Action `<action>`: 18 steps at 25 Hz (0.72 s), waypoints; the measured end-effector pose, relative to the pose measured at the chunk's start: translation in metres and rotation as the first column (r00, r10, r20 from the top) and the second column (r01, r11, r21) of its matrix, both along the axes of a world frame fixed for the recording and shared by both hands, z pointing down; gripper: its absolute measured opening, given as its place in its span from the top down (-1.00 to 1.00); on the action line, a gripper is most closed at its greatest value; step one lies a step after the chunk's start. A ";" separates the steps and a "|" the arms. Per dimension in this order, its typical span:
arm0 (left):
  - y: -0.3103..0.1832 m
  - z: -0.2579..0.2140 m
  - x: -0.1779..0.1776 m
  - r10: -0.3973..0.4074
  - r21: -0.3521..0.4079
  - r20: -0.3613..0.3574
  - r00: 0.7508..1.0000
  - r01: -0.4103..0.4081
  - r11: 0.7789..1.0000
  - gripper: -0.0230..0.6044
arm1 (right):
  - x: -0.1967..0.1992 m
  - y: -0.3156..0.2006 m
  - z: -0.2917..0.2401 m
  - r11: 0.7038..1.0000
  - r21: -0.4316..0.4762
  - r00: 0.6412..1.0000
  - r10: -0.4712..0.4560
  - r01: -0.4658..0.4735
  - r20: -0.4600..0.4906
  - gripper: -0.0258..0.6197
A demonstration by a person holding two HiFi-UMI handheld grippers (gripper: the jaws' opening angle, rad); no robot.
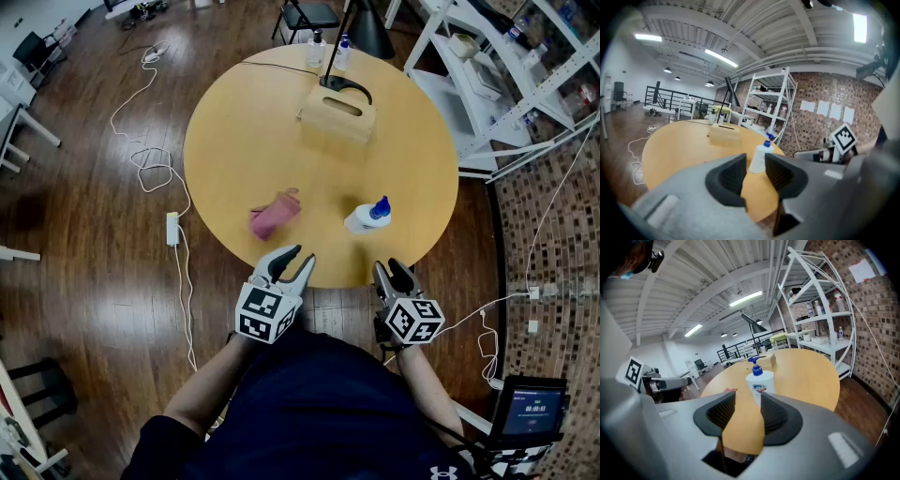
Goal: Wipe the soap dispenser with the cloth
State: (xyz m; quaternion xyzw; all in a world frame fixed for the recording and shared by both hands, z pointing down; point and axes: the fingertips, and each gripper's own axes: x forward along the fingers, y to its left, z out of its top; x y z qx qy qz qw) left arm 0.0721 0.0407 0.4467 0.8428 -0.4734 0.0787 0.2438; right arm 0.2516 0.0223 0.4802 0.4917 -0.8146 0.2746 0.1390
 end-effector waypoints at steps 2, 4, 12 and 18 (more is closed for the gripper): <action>-0.033 0.034 -0.037 0.023 -0.010 0.163 0.986 -0.021 1.000 0.45 | -0.003 -0.040 0.008 0.998 0.044 0.993 -0.038 0.043 -0.109 0.19; -0.058 0.068 -0.071 0.059 -0.030 0.327 0.943 -0.052 0.998 0.30 | -0.007 -0.073 0.017 0.991 0.073 0.972 -0.091 0.109 -0.218 -0.05; -0.077 0.173 -0.107 0.315 -0.216 0.631 0.709 -0.230 0.949 0.03 | -0.036 -0.119 0.105 0.888 -0.115 0.779 -0.448 0.446 -0.439 -0.40; -0.098 0.193 -0.096 0.323 -0.260 0.650 0.688 -0.198 0.945 0.04 | -0.062 -0.133 0.130 0.815 -0.124 0.731 -0.565 0.565 -0.384 -0.37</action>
